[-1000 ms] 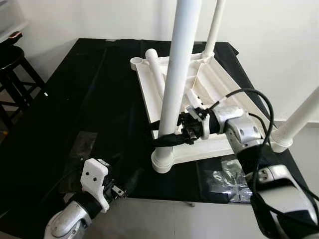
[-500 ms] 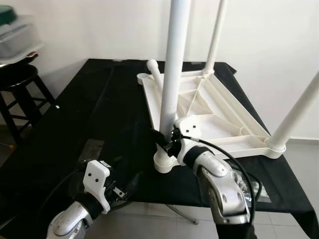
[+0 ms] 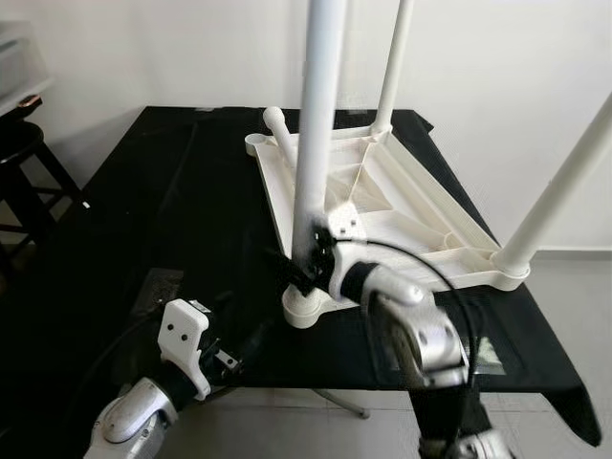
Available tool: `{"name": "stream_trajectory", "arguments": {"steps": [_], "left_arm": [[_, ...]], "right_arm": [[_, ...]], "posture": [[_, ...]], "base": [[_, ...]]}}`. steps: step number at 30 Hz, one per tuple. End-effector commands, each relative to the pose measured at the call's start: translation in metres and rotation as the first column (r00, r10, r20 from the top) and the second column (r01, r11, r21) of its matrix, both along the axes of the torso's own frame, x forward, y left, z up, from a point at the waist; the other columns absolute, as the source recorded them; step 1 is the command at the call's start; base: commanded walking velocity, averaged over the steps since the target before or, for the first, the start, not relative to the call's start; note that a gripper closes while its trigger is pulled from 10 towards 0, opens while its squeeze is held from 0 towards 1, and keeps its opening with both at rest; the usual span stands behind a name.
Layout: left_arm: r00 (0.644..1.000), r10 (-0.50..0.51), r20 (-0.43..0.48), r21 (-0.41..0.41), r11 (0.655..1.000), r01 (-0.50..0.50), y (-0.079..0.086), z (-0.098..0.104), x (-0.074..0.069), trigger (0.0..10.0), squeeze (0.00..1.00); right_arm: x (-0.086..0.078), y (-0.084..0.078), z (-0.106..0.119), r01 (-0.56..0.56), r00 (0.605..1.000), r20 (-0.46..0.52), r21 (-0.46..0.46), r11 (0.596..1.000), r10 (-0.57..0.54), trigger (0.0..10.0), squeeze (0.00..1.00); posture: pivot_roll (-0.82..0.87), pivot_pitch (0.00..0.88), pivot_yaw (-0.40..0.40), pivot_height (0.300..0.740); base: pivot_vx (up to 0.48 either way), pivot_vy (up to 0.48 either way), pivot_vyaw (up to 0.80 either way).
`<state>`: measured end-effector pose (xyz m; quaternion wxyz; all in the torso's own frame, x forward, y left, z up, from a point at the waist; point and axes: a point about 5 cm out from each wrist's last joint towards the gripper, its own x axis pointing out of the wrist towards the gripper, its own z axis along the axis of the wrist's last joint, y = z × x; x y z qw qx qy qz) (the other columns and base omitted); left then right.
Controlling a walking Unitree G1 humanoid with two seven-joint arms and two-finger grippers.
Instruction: Building children table
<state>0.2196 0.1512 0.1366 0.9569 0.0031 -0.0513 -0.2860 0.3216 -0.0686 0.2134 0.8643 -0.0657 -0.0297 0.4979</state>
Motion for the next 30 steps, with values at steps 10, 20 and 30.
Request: {"name": "stream_trajectory", "arguments": {"steps": [10, 20, 30], "left_arm": [[0.999, 0.024, -0.034, 0.006, 1.000, -0.024, 0.002, -0.004, -0.011, 10.0, 0.00], [0.999, 0.004, -0.037, 0.000, 1.000, -0.004, -0.003, -0.001, -0.013, 10.0, 0.00], [0.998, 0.011, -0.059, 0.000, 1.000, -0.011, 0.000, -0.002, -0.022, 10.0, 0.00]], "right_arm": [[0.013, -0.026, -0.003, -0.500, 0.865, -0.142, -0.149, 0.853, 0.482, 10.0, 0.00], [0.026, -0.025, 0.004, -0.599, 0.797, -0.189, -0.122, 0.792, 0.574, 0.0, 0.00], [0.025, -0.042, -0.001, -0.603, 0.795, -0.196, -0.147, 0.784, 0.574, 0.0, 0.00]], "posture": [[-0.08, 0.126, -0.060, 0.740], [-0.07, 0.148, -0.055, 0.740], [-0.08, 0.160, -0.062, 0.740]], "base": [[0.000, 0.000, 0.00], [0.000, 0.000, 0.00], [0.000, 0.000, 0.00]]}}
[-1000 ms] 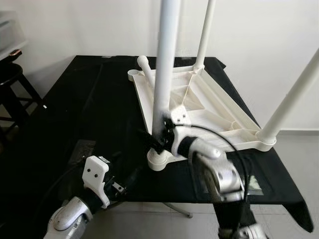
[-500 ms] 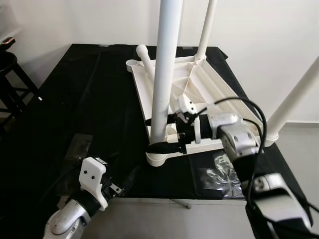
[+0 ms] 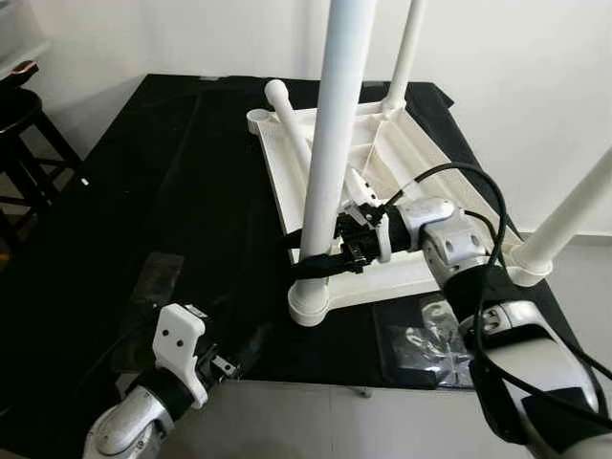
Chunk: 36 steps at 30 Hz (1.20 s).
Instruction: Building children table
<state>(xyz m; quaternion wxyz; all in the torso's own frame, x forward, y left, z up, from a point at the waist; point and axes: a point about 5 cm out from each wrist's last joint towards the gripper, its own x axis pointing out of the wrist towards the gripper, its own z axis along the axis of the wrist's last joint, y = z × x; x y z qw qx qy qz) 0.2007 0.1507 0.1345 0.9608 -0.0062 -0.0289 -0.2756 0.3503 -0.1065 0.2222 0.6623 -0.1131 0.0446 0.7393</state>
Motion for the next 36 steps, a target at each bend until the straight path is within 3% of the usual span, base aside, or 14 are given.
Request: {"name": "stream_trajectory", "arguments": {"steps": [1, 6, 7, 8, 9, 12, 18, 19, 21, 23, 24, 33, 35, 36], "left_arm": [[1.000, -0.006, -0.010, 0.005, 1.000, 0.006, 0.001, 0.000, -0.003, 10.0, 0.00], [1.000, 0.000, -0.001, -0.003, 1.000, 0.000, 0.000, 0.002, -0.001, 10.0, 0.00], [1.000, -0.006, 0.005, -0.005, 1.000, 0.006, -0.001, 0.003, 0.002, 10.0, 0.00], [1.000, -0.006, 0.005, -0.005, 1.000, 0.006, -0.001, 0.003, 0.002, 10.0, 0.00], [1.000, -0.011, 0.009, -0.006, 1.000, 0.011, -0.001, 0.004, 0.004, 10.0, 0.00], [1.000, -0.023, 0.011, -0.005, 1.000, 0.023, -0.001, 0.004, 0.007, 10.0, 0.00], [0.999, -0.041, -0.005, -0.003, 0.999, 0.041, -0.002, -0.001, 0.013, 10.0, 0.00], [1.000, -0.026, -0.003, -0.005, 1.000, 0.026, -0.001, -0.001, 0.013, 10.0, 0.00], [1.000, -0.015, -0.001, -0.006, 1.000, 0.015, 0.000, -0.002, 0.013, 10.0, 0.00], [1.000, 0.013, 0.005, -0.009, 1.000, -0.013, 0.002, -0.002, 0.013, 10.0, 0.00], [1.000, 0.016, 0.005, -0.010, 1.000, -0.016, 0.002, -0.003, 0.013, 10.0, 0.00], [1.000, -0.008, 0.008, -0.015, 1.000, 0.008, -0.002, -0.003, 0.017, 10.0, 0.00], [1.000, -0.014, 0.009, -0.019, 1.000, 0.014, -0.004, -0.002, 0.017, 10.0, 0.00], [1.000, -0.014, 0.009, -0.019, 1.000, 0.014, -0.004, -0.002, 0.017, 10.0, 0.00]], "right_arm": [[-0.004, -0.010, -0.011, 0.007, 1.000, -0.023, -0.013, 1.000, -0.007, 0.0, 0.00], [-0.005, -0.018, -0.021, 0.267, 0.963, 0.023, 0.039, 0.963, -0.268, 0.0, 0.00], [-0.002, -0.008, -0.036, 0.566, 0.822, 0.019, 0.089, 0.820, -0.569, 0.0, 0.00], [-0.002, -0.008, -0.036, 0.566, 0.822, 0.019, 0.089, 0.820, -0.569, 0.0, 0.00], [-0.005, -0.010, -0.053, 0.869, 0.490, -0.041, 0.095, 0.485, -0.871, 0.0, 0.00], [-0.045, 0.003, -0.079, 0.944, 0.329, -0.072, 0.018, 0.329, -0.941, 0.0, 0.00], [-0.050, 0.026, -0.083, 0.897, 0.442, -0.034, 0.027, 0.441, -0.896, 0.0, 0.00], [-0.047, 0.028, -0.082, 0.900, 0.436, -0.034, 0.024, 0.435, -0.899, 6.5, 0.00], [-0.045, 0.030, -0.082, 0.903, 0.429, -0.036, 0.022, 0.428, -0.903, 6.5, 0.00], [-0.042, 0.032, -0.075, 0.911, 0.413, -0.067, 0.029, 0.412, -0.908, 10.0, 0.00], [-0.042, 0.035, -0.071, 0.899, 0.438, -0.088, 0.038, 0.436, -0.895, 10.0, 1.00], [-0.024, 0.029, -0.018, 0.604, 0.790, -0.010, 0.193, 0.773, -0.614, 10.0, 1.00], [-0.020, 0.016, -0.007, 0.438, 0.890, 0.062, 0.158, 0.885, -0.451, 10.0, 0.00], [-0.020, 0.016, -0.007, 0.438, 0.890, 0.062, 0.158, 0.885, -0.451, 10.0, 0.00]], "posture": [[-0.08, 0.161, -0.065, 0.740], [-0.11, 0.165, -0.081, 0.740], [-0.13, 0.165, -0.076, 0.740], [-0.13, 0.165, -0.076, 0.740], [-0.13, 0.165, -0.076, 0.740], [-0.15, 0.157, -0.051, 0.740], [-0.14, 0.103, -0.067, 0.740], [-0.14, 0.097, -0.067, 0.740], [-0.14, 0.097, -0.067, 0.740], [-0.13, 0.088, -0.068, 0.740], [-0.13, 0.080, -0.069, 0.740], [-0.14, 0.075, -0.067, 0.740], [-0.13, 0.084, -0.070, 0.740], [-0.13, 0.084, -0.070, 0.740]], "base": [[0.000, 0.000, 0.00], [0.000, 0.000, 0.00], [0.000, 0.000, 0.00], [0.000, 0.000, 0.00], [0.000, 0.000, 0.00], [0.000, 0.000, 0.00], [0.000, 0.000, 0.00], [0.000, 0.000, 0.00], [0.000, 0.000, 0.00], [0.000, 0.000, 0.00], [0.000, 0.000, 0.00], [0.000, 0.000, 0.00], [0.000, 0.000, 0.00], [0.000, 0.000, 0.00]]}}
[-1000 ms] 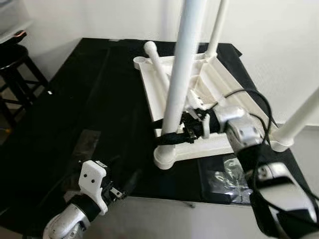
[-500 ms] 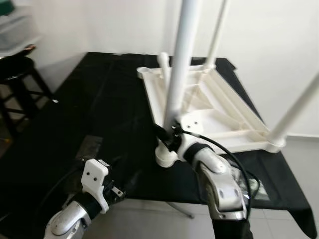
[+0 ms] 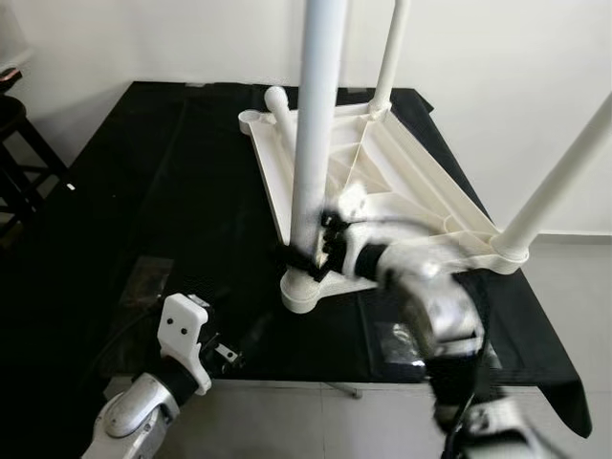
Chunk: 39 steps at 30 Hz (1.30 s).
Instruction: Building children table
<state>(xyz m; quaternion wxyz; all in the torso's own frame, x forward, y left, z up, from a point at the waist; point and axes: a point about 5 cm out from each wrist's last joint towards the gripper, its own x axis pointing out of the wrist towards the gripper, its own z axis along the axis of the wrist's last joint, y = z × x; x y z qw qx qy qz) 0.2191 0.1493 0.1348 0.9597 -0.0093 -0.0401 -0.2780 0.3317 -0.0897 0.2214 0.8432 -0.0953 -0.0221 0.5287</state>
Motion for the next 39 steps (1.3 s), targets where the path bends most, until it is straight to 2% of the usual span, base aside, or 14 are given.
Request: {"name": "stream_trajectory", "arguments": {"steps": [1, 6, 10, 14, 15, 25, 29, 33, 34, 35, 36, 37, 38, 39], "left_arm": [[1.000, -0.009, -0.009, -0.008, 1.000, 0.009, -0.003, -0.002, -0.002, 10.0, 0.00], [1.000, -0.005, -0.010, -0.009, 1.000, 0.005, -0.003, -0.002, -0.003, 10.0, 0.00], [1.000, 0.002, -0.012, -0.014, 1.000, -0.002, -0.003, -0.001, -0.010, 10.0, 0.00], [1.000, 0.000, -0.014, -0.016, 1.000, 0.000, -0.004, 0.000, -0.012, 10.0, 0.00], [1.000, -0.004, -0.015, -0.018, 1.000, 0.004, -0.005, 0.000, -0.013, 10.0, 0.00], [1.000, -0.014, -0.019, -0.024, 1.000, 0.014, -0.008, 0.001, -0.015, 10.0, 0.00], [1.000, -0.013, -0.019, -0.025, 1.000, 0.013, -0.008, 0.001, -0.015, 10.0, 0.00], [1.000, -0.012, -0.019, -0.031, 0.999, 0.011, -0.007, 0.000, -0.013, 10.0, 0.00], [1.000, -0.012, -0.019, -0.031, 0.999, 0.011, -0.007, 0.000, -0.013, 10.0, 0.00], [1.000, -0.012, -0.019, -0.030, 0.999, 0.011, -0.006, 0.000, -0.011, 10.0, 0.00], [1.000, -0.011, -0.019, -0.028, 1.000, 0.011, -0.004, 0.000, -0.010, 10.0, 0.00], [1.000, -0.011, -0.018, -0.027, 1.000, 0.010, -0.003, 0.000, -0.009, 10.0, 0.00], [1.000, -0.011, -0.018, -0.027, 1.000, 0.010, -0.003, 0.000, -0.009, 10.0, 0.00], [1.000, -0.011, -0.018, -0.027, 1.000, 0.011, -0.003, 0.000, -0.007, 10.0, 0.00]], "right_arm": [[0.002, -0.008, 0.000, -0.155, 0.987, -0.043, -0.006, 0.988, 0.155, 10.0, 0.00], [0.002, -0.012, 0.001, -0.235, 0.971, -0.059, -0.032, 0.972, 0.233, 10.0, 0.00], [0.013, -0.019, 0.013, -0.378, 0.923, -0.106, -0.055, 0.924, 0.371, 10.0, 0.00], [0.019, -0.019, 0.019, -0.401, 0.913, -0.105, -0.052, 0.914, 0.395, 10.0, 0.00], [0.020, -0.018, 0.020, -0.415, 0.906, -0.109, -0.050, 0.908, 0.408, 0.0, 0.00], [0.018, -0.027, 0.014, -0.486, 0.870, -0.127, -0.069, 0.871, 0.475, 0.0, 0.00], [0.017, -0.034, 0.012, -0.466, 0.882, -0.113, -0.075, 0.882, 0.457, 0.0, 0.00], [0.011, -0.034, -0.005, -0.253, 0.966, -0.061, -0.049, 0.966, 0.250, 0.0, 0.00], [0.011, -0.034, -0.005, -0.253, 0.966, -0.061, -0.049, 0.966, 0.250, 0.0, 0.00], [0.007, -0.024, -0.017, -0.117, 0.991, -0.067, -0.016, 0.993, 0.116, 0.0, 0.00], [0.013, -0.016, -0.035, 0.369, 0.926, -0.112, 0.064, 0.927, -0.361, 0.0, 0.00], [0.011, -0.020, -0.050, 0.686, 0.722, -0.180, 0.064, 0.725, -0.668, 0.0, 0.00], [0.011, -0.020, -0.050, 0.686, 0.722, -0.180, 0.064, 0.725, -0.668, 0.0, 0.00], [-0.005, -0.009, -0.062, 0.706, 0.701, -0.189, 0.048, 0.706, -0.688, 0.0, 0.00]], "posture": [[-0.13, 0.086, -0.071, 0.740], [-0.11, 0.094, -0.073, 0.740], [-0.10, 0.119, -0.072, 0.740], [-0.10, 0.130, -0.072, 0.740], [-0.10, 0.137, -0.069, 0.740], [-0.12, 0.141, -0.068, 0.740], [-0.12, 0.140, -0.069, 0.740], [-0.17, 0.125, -0.075, 0.740], [-0.17, 0.125, -0.075, 0.740], [-0.18, 0.121, -0.076, 0.740], [-0.20, 0.128, -0.070, 0.740], [-0.20, 0.128, -0.068, 0.740], [-0.20, 0.128, -0.068, 0.740], [-0.21, 0.122, -0.053, 0.740]], "base": [[0.000, 0.000, 0.00], [0.000, 0.000, 0.00], [0.000, 0.000, 0.00], [0.000, 0.000, 0.00], [0.000, 0.000, 0.00], [0.000, 0.000, 0.00], [0.000, 0.000, 0.00], [0.000, 0.000, 0.00], [0.000, 0.000, 0.00], [0.000, 0.000, 0.00], [0.000, 0.000, 0.00], [0.000, 0.000, 0.00], [0.000, 0.000, 0.00], [0.000, 0.000, 0.00]]}}
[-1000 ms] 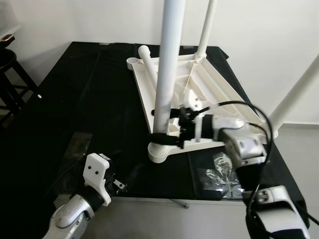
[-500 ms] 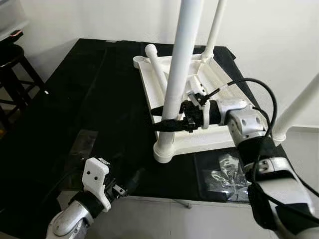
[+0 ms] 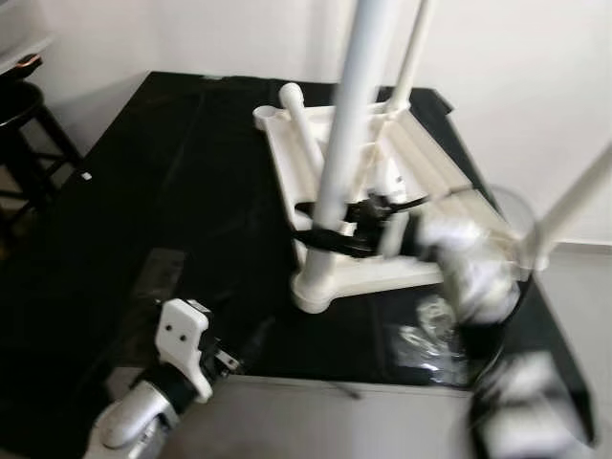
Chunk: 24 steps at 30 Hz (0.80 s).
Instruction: Building children table
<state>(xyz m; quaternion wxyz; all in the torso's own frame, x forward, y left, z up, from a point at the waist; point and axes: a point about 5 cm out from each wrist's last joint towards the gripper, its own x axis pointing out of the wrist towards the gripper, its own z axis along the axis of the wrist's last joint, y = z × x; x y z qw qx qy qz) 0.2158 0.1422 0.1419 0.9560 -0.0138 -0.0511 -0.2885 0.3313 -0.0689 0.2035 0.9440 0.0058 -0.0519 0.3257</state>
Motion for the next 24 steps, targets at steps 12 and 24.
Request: {"name": "stream_trajectory", "arguments": {"steps": [12, 24], "left_arm": [[0.999, 0.032, -0.031, -0.010, 0.999, -0.032, 0.008, -0.008, 0.002, 10.0, 0.00], [0.999, 0.021, -0.030, -0.013, 1.000, -0.022, 0.005, -0.005, 0.001, 10.0, 0.00]], "right_arm": [[-0.022, 0.007, -0.043, 0.037, 0.985, -0.160, -0.196, 0.980, -0.069, 10.0, 0.00], [-0.008, -0.004, 0.012, -0.526, 0.841, -0.047, -0.307, 0.793, 0.540, 10.0, 0.91]], "posture": [[-0.16, 0.109, -0.055, 0.740], [-0.13, 0.139, -0.066, 0.740]], "base": [[0.000, 0.000, 0.00], [0.000, 0.000, 0.00]]}}
